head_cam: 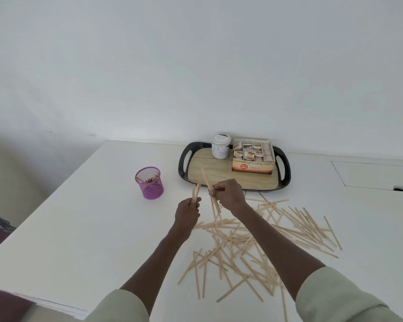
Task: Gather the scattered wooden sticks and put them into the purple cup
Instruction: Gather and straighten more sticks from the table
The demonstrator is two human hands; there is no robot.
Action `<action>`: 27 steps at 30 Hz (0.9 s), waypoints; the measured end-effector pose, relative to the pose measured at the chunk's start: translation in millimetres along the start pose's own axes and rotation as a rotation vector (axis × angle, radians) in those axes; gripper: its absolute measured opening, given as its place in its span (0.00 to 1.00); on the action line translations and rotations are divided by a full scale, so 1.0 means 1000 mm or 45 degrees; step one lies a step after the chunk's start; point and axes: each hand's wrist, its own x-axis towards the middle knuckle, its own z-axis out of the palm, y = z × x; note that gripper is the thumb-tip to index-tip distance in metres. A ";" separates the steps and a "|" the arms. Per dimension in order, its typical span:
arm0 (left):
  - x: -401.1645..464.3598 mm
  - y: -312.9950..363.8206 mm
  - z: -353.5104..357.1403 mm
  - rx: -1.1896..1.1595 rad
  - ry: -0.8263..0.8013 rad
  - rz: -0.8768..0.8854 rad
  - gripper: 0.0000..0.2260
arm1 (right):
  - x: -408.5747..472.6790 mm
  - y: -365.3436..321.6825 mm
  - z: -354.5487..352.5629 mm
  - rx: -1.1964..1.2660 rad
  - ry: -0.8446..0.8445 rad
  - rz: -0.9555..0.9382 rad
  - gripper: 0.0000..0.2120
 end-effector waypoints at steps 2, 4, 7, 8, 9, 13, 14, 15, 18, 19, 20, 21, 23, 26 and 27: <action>0.000 0.007 0.011 -0.141 0.012 -0.064 0.15 | -0.001 -0.003 0.002 0.067 0.004 0.071 0.06; -0.003 0.016 0.021 -0.246 0.019 -0.102 0.16 | -0.001 -0.005 0.003 0.097 -0.004 0.093 0.06; -0.008 0.029 0.034 -0.384 -0.030 -0.147 0.23 | -0.007 -0.008 0.004 0.082 -0.013 0.055 0.05; -0.009 0.032 0.038 -0.443 -0.073 -0.162 0.24 | -0.009 -0.009 0.006 0.063 -0.003 0.035 0.05; -0.009 0.034 0.041 -0.512 -0.106 -0.183 0.24 | -0.011 -0.010 0.007 0.033 0.020 0.015 0.05; -0.014 0.039 0.049 -0.676 -0.132 -0.228 0.21 | -0.023 -0.013 0.012 -0.065 0.157 -0.064 0.04; -0.014 0.039 0.051 -0.686 -0.125 -0.222 0.21 | -0.025 -0.013 0.011 -0.074 0.170 -0.104 0.05; -0.014 0.039 0.052 -0.696 -0.115 -0.216 0.22 | -0.028 -0.012 0.010 -0.077 0.167 -0.144 0.06; -0.012 0.035 0.054 -0.737 -0.064 -0.247 0.21 | -0.035 -0.010 0.004 -0.102 0.108 -0.234 0.09; -0.010 0.034 0.055 -0.748 -0.038 -0.261 0.20 | -0.036 -0.009 0.002 -0.112 0.097 -0.255 0.09; -0.009 0.033 0.055 -0.745 -0.006 -0.271 0.19 | -0.037 -0.009 0.001 -0.114 0.101 -0.271 0.09; -0.007 0.031 0.055 -0.733 0.027 -0.277 0.18 | -0.038 -0.008 0.000 -0.107 0.125 -0.278 0.08; -0.005 0.031 0.055 -0.743 0.074 -0.278 0.16 | -0.041 -0.003 -0.003 -0.072 0.224 -0.246 0.05; -0.008 0.037 0.055 -0.850 0.100 -0.305 0.15 | -0.046 0.011 -0.006 0.053 0.374 -0.025 0.08; -0.010 0.039 0.054 -0.862 0.103 -0.302 0.16 | -0.049 0.017 -0.004 0.132 0.390 0.090 0.11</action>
